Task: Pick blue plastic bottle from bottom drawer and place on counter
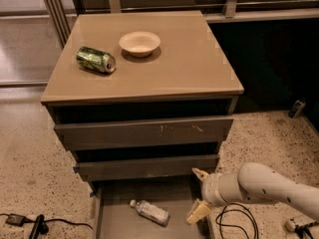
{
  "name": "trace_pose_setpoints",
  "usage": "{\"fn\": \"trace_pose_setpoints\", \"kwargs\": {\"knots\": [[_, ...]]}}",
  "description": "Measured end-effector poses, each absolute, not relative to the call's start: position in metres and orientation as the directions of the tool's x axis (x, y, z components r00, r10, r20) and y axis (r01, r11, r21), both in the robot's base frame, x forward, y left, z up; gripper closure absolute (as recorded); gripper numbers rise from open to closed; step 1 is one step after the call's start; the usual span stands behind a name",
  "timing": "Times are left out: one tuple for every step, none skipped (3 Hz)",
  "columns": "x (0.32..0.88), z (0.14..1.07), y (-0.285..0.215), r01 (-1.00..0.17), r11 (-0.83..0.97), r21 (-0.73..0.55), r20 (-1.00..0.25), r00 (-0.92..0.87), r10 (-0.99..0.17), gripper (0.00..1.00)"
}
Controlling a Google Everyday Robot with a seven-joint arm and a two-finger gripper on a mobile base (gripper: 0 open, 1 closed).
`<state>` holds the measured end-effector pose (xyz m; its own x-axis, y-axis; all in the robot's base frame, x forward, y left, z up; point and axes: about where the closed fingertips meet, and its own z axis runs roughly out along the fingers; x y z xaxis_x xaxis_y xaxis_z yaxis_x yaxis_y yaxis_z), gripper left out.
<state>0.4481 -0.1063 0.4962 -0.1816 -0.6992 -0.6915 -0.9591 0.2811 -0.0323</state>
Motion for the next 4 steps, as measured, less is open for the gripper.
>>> {"fn": "trace_pose_setpoints", "kwargs": {"knots": [[0.444, 0.49, -0.098, -0.962, 0.27, -0.027, -0.684, -0.18, -0.707, 0.0], [0.45, 0.465, -0.089, -0.958, 0.286, -0.025, -0.699, -0.188, -0.69, 0.0], [0.463, 0.42, -0.081, -0.948, 0.317, -0.027, -0.736, -0.196, -0.648, 0.0], [0.465, 0.365, -0.074, -0.941, 0.338, -0.012, -0.773, -0.206, -0.6, 0.0]]}}
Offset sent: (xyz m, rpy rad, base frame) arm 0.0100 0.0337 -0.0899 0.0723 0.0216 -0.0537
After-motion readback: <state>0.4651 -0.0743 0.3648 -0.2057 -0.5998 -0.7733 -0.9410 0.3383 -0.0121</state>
